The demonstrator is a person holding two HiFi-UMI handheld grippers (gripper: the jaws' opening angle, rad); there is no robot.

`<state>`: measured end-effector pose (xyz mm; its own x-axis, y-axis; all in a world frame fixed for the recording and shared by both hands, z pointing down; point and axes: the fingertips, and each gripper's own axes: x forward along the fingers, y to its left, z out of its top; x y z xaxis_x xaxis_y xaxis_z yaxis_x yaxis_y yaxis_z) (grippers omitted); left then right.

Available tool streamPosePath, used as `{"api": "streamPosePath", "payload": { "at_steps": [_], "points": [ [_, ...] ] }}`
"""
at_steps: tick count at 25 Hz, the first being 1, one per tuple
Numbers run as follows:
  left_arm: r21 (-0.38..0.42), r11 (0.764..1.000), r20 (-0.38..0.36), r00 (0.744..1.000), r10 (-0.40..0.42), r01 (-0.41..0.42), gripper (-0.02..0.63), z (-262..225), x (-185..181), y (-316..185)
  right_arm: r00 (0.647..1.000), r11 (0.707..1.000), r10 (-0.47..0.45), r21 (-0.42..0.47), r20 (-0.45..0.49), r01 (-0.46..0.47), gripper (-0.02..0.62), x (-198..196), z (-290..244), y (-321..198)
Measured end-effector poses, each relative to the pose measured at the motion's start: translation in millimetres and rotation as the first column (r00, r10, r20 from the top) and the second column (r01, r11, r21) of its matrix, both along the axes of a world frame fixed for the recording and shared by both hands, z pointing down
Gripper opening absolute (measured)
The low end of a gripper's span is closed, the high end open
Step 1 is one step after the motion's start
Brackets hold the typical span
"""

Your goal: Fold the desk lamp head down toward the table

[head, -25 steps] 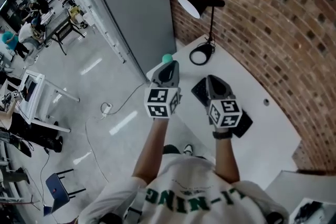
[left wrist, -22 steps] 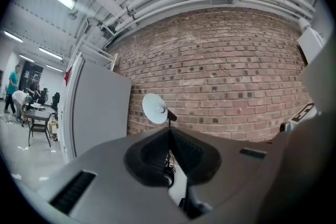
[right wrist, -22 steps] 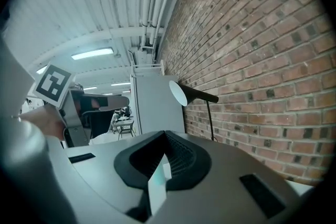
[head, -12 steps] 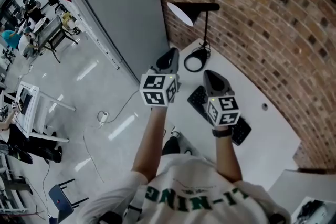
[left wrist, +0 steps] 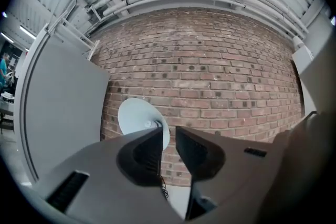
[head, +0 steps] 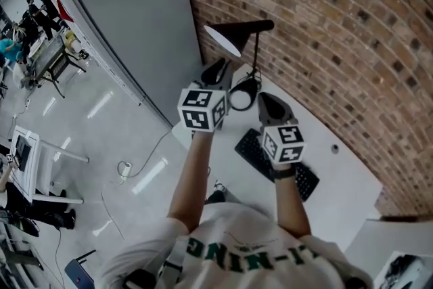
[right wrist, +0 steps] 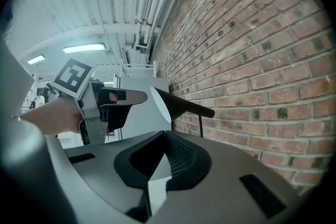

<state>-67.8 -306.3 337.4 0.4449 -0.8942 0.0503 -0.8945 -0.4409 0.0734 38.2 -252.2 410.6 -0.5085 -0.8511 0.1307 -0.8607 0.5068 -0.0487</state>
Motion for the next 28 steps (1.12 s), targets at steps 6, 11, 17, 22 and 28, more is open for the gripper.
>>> {"api": "streamPosePath", "payload": {
  "at_steps": [6, 11, 17, 22, 28],
  "points": [
    [-0.004, 0.999, 0.014, 0.999, 0.043, -0.043, 0.123, -4.3, 7.1, -29.7, 1.000, 1.000, 0.026, -0.015, -0.002, -0.026, 0.005, 2.4, 4.3, -23.0],
    [-0.031, 0.996, 0.007, 0.997, 0.081, -0.081, 0.184, 5.3, 18.0, -50.2, 0.999, 0.999, 0.037, -0.028, 0.000, -0.037, 0.005, 4.0, 10.9, -37.3],
    [-0.043, 0.995, -0.005, 0.996, 0.090, -0.090, 0.184, 8.9, 23.8, -67.7, 0.999, 0.998, 0.054, -0.044, 0.006, -0.054, 0.006, 9.2, 17.7, -51.3],
    [-0.043, 0.994, -0.009, 0.995, 0.102, -0.102, 0.130, 11.6, 28.0, -73.6, 0.998, 0.997, 0.057, -0.060, 0.022, -0.056, 0.006, 12.3, 24.3, -58.8],
    [-0.033, 0.991, -0.025, 0.991, 0.128, -0.129, 0.041, 10.6, 35.7, -72.3, 0.999, 0.997, 0.044, -0.067, 0.027, -0.043, 0.006, 9.5, 27.3, -61.6]
  ]
}}
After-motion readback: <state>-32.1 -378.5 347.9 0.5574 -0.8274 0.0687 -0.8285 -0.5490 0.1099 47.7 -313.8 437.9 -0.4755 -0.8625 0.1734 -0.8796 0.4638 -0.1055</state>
